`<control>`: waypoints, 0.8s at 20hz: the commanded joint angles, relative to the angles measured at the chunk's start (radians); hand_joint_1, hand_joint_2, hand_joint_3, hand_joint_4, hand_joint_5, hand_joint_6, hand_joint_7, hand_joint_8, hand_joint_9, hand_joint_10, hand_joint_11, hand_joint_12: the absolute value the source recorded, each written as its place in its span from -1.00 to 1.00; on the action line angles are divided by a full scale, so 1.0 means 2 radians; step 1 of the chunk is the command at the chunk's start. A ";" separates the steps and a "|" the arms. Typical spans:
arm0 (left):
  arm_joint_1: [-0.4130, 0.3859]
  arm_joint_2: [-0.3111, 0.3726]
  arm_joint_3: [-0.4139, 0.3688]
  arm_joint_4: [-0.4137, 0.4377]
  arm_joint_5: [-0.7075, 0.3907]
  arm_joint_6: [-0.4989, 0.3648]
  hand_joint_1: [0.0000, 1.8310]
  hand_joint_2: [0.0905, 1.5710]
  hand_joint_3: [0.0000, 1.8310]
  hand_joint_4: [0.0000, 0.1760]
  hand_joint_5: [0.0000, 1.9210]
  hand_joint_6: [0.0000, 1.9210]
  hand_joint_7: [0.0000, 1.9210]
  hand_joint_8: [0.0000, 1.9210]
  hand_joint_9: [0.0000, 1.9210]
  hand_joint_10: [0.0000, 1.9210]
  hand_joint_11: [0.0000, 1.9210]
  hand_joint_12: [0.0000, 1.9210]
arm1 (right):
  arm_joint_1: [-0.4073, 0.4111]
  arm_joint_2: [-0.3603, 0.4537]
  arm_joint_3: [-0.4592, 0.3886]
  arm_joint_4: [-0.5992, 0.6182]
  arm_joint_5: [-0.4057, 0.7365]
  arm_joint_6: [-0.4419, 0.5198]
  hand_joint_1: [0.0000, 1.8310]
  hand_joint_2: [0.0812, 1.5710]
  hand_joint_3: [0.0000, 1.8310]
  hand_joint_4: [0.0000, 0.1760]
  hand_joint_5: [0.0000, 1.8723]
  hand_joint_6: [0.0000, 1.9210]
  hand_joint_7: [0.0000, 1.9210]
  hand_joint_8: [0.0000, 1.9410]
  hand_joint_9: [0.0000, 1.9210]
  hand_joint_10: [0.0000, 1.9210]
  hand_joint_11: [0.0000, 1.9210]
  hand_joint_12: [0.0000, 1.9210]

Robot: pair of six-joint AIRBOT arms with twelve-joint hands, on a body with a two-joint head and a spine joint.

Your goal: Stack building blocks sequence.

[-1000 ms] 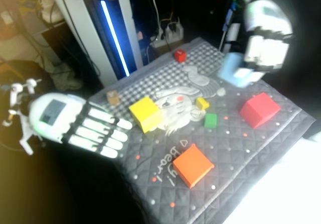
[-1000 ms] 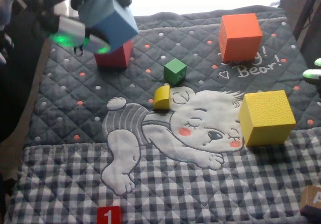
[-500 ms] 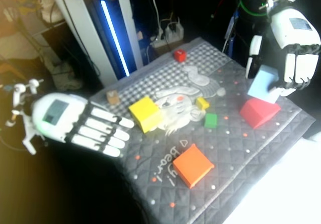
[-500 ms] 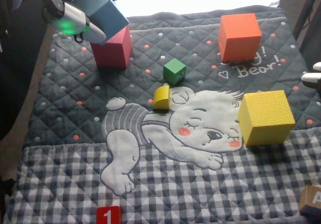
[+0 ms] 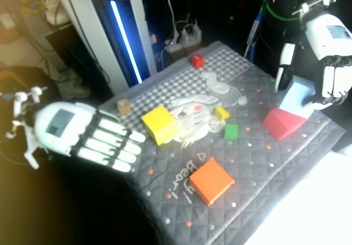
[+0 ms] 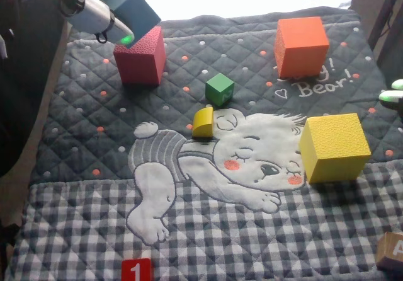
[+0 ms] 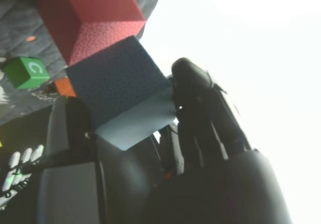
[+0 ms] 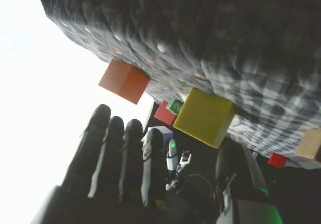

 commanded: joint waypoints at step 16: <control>-0.009 -0.020 0.019 -0.004 -0.027 0.009 0.30 0.51 -1.00 -1.00 -0.11 0.14 -0.22 0.49 -0.36 0.21 -0.50 0.66 | 0.005 -0.002 0.005 0.013 0.059 0.002 -0.24 0.39 -1.00 -0.73 -0.66 -0.99 -0.68 -0.99 -0.72 -0.99 -0.74 -0.81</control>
